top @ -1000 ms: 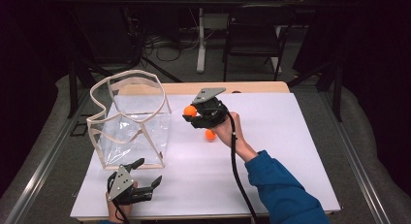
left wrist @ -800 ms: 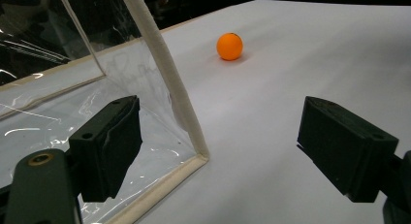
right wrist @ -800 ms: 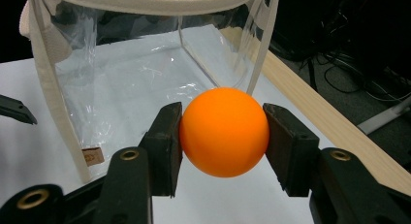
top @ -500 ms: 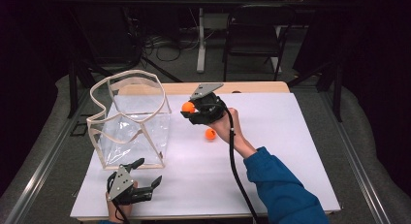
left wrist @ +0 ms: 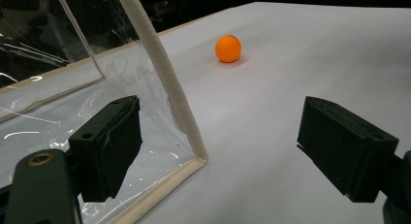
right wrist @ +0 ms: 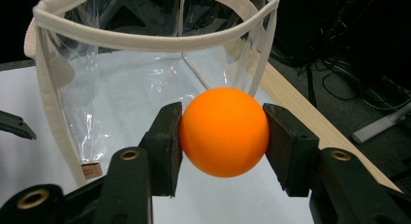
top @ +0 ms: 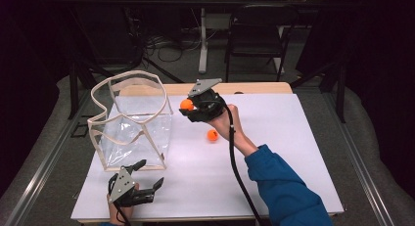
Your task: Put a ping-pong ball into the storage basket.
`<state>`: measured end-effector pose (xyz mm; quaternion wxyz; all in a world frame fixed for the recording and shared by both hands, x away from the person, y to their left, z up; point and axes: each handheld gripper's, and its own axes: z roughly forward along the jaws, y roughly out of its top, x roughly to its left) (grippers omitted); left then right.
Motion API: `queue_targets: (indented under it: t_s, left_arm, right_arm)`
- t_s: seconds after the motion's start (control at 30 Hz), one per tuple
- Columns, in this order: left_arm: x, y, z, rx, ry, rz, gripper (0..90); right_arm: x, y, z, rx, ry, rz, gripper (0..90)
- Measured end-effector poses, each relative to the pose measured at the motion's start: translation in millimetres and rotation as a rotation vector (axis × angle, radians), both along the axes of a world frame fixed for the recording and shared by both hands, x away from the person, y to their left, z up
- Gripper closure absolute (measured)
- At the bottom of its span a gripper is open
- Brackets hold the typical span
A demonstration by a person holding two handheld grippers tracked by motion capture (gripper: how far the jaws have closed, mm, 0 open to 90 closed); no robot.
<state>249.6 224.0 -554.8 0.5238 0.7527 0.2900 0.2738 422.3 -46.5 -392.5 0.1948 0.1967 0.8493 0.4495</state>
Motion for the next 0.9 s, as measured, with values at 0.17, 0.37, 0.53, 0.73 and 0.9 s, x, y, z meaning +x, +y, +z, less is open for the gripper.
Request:
queue_targets:
  t_s: [0.17,0.37,0.53,0.73,0.9]
  left_arm:
    - [0.1,0.3,0.0,0.0,0.0,-0.001,15.8]
    - [0.3,-0.1,-0.2,-0.002,0.002,-0.002,15.8]
    - [0.1,-0.1,0.0,0.001,-0.001,-0.001,15.8]
    - [-0.2,-0.6,0.1,-0.002,0.0,-0.001,15.8]
    - [-0.3,-1.0,0.1,-0.001,-0.001,-0.002,15.8]
  right_arm:
    - [0.8,2.5,3.7,-0.003,-0.002,0.004,51.1]
    - [2.8,3.7,4.8,-0.01,0.001,0.003,51.1]
    - [5.2,5.1,5.9,-0.012,0.006,0.001,51.1]
    - [6.4,8.5,7.1,-0.022,0.006,0.004,51.1]
    - [7.6,9.5,11.5,-0.014,0.002,-0.001,51.1]
